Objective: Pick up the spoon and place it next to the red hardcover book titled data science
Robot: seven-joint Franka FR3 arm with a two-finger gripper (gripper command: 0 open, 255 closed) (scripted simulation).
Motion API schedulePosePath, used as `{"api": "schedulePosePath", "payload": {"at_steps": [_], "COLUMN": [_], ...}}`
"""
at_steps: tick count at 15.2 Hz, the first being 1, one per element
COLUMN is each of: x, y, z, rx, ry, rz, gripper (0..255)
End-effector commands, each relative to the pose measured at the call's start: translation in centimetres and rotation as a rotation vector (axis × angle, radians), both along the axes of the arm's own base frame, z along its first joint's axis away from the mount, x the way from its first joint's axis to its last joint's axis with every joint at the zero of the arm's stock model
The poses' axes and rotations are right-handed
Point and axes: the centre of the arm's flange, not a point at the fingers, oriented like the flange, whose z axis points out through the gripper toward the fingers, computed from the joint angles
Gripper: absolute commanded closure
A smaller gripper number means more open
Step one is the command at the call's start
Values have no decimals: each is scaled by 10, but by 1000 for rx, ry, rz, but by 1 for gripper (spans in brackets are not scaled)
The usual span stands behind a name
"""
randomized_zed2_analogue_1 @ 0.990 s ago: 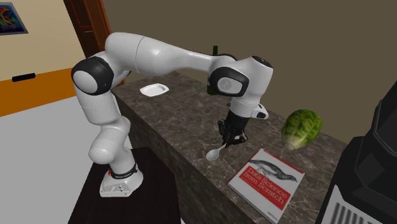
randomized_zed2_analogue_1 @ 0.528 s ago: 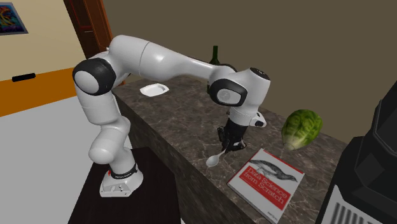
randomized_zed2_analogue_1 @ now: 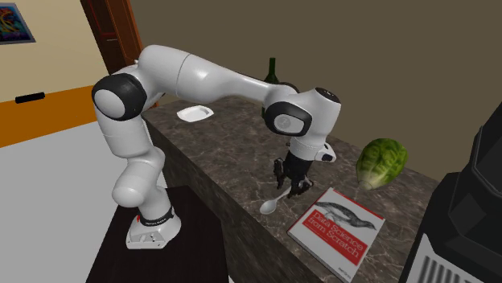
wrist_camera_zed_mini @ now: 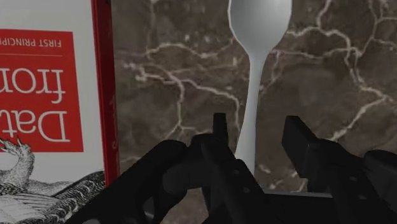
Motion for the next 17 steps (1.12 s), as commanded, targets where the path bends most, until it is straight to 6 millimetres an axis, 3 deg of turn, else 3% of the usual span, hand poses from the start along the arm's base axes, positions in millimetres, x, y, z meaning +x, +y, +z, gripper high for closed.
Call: {"api": "schedulePosePath", "payload": {"at_steps": [1, 5, 9, 17], "x": [0, 0, 10, 10], "y": [0, 0, -3, -2], "z": [0, 0, 49, 49], "rx": [0, 0, 0, 0], "ry": [0, 0, 0, 0], "rz": [0, 0, 0, 0], "gripper": [0, 0, 0, 0]}}
